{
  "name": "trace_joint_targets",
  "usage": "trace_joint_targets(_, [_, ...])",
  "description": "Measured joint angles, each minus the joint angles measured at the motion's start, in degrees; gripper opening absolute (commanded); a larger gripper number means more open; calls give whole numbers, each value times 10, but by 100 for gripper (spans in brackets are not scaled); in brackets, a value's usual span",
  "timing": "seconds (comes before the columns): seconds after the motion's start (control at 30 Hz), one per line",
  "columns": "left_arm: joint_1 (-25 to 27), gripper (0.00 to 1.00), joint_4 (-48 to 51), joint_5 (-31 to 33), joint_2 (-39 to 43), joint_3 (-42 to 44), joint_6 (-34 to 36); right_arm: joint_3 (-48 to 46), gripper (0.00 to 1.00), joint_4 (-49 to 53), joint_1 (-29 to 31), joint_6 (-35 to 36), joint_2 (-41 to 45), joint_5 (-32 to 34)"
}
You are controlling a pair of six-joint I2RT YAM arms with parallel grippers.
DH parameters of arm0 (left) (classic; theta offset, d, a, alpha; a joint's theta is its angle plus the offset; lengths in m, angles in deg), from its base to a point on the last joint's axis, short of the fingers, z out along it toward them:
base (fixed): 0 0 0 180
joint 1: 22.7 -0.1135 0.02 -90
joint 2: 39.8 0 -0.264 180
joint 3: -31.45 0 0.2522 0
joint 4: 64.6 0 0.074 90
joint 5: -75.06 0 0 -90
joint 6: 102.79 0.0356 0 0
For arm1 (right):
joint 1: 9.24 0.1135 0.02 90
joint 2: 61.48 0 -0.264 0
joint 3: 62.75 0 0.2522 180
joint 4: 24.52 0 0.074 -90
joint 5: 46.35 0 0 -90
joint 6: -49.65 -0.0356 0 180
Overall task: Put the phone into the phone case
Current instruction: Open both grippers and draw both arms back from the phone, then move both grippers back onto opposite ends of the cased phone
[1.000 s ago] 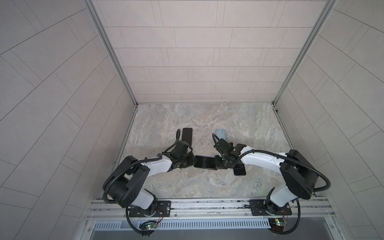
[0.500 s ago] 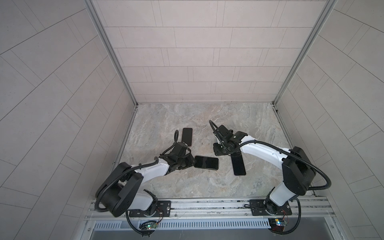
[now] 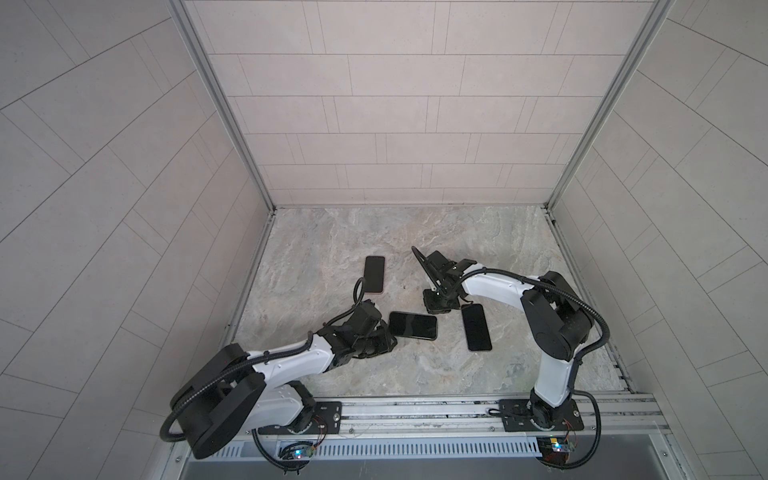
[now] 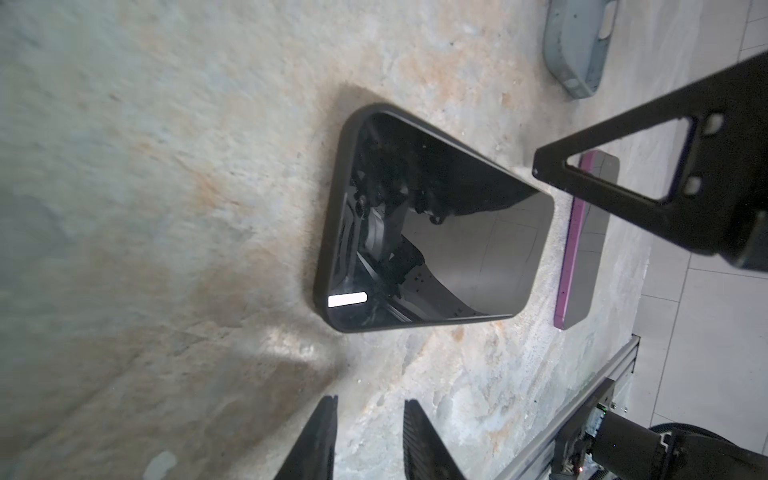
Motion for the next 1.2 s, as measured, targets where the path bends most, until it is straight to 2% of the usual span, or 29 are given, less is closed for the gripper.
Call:
trace_joint_targets(0.1, [0,34,-5,-4,-33,-16,0,-43,15,-19,7,-11,25,-6])
trace_joint_targets(0.33, [-5,34,-9,-17,-90,-60,11,-167,16,-52,53,-61,151,-19])
trace_joint_targets(0.4, [-10,34,-10,-21,-95,-64,13,-184,20,-52,60,-70,184,-17])
trace_joint_targets(0.6, [-47,34,-13,-29,-83,-56,22,-210,22,-51,61,-93,263,3])
trace_joint_targets(0.8, [-104,35,-15,-32,-62,-41,24,-233,21,-49,65,-101,275,8])
trace_joint_targets(1.2, [-108,34,-30,-65,-107,-63,42,-240,21,-51,66,-107,275,10])
